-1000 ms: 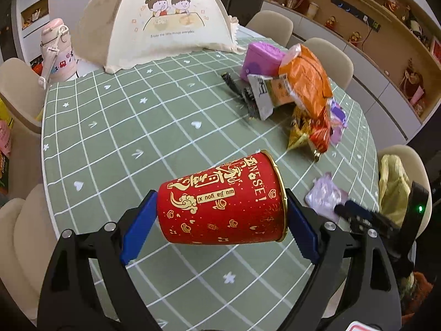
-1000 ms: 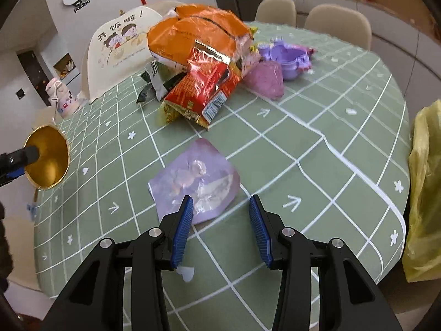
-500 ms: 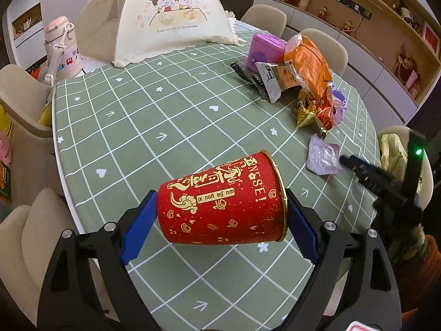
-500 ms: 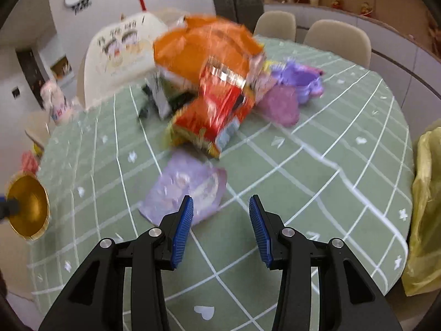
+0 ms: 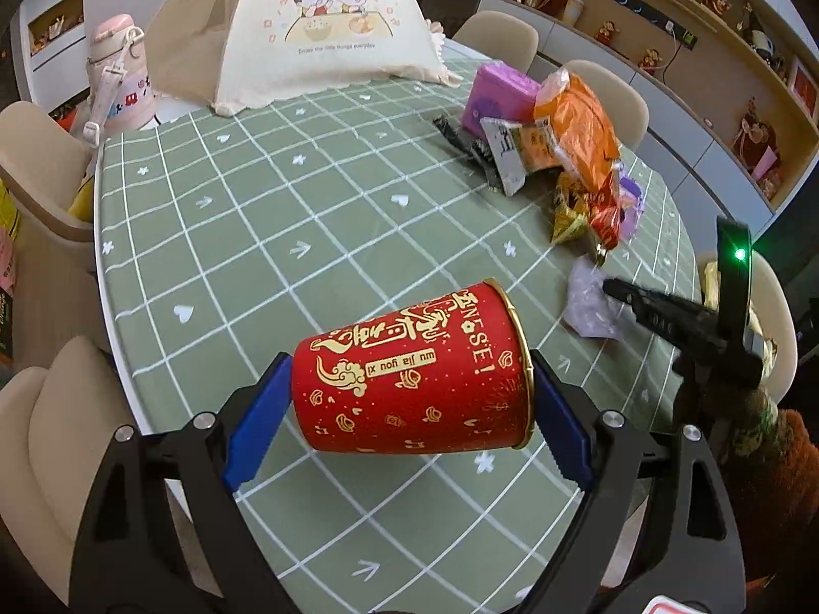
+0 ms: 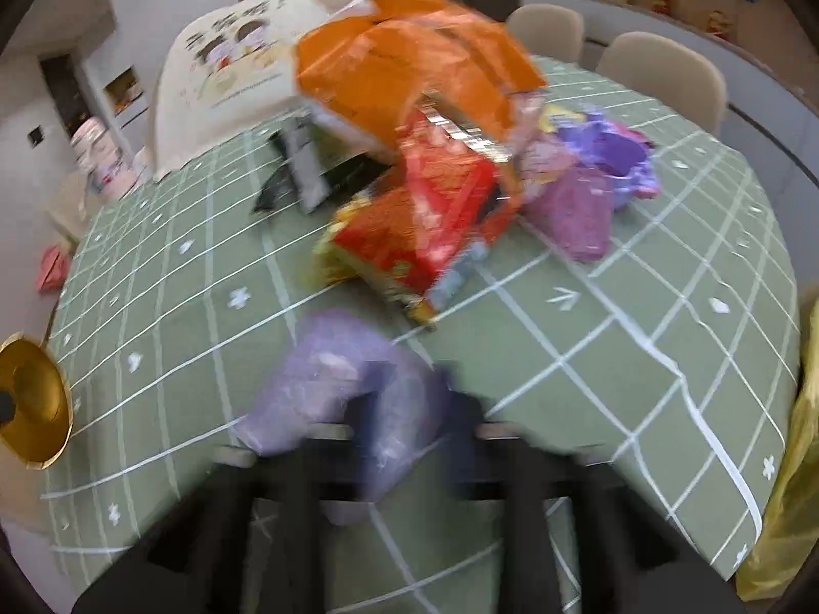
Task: Collect trash
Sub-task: 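Lift the red cup with the left gripper while the right gripper grasps the lilac wrapper, then carry the cup and wrapper over the yellow trash bag with both grippers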
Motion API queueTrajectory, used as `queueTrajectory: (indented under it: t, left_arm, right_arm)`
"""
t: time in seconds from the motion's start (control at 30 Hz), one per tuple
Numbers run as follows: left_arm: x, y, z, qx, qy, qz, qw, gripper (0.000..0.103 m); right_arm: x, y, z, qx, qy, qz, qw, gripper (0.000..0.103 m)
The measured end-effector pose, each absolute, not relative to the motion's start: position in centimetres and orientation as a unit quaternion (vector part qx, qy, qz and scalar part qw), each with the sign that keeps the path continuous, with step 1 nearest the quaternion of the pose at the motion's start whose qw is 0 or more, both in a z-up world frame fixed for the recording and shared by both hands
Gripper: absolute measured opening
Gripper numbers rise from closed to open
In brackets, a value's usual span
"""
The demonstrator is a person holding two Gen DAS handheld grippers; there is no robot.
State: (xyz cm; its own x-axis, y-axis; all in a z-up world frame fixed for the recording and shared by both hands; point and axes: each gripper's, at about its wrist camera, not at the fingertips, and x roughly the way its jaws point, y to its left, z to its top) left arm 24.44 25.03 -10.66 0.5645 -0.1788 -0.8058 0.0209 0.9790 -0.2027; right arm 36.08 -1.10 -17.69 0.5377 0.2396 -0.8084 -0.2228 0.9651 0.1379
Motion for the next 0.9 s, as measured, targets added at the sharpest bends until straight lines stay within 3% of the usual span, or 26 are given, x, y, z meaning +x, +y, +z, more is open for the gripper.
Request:
queueTrajectory:
  t: [0.43,0.9]
  left_arm:
    - [29.2,18.4,-6.4,-0.101,0.415,-0.081,0.900,0.084]
    - [35.5,-2.8,-2.6,-0.033,0.368,-0.235,0.899,0.084]
  right_arm:
    - [32.4,-6.2,-8.2,-0.012,0.392,0.136,0.910,0.004]
    - [30.1,-25.0,-2.8,0.010,0.319,0.002,0.948,0.004]
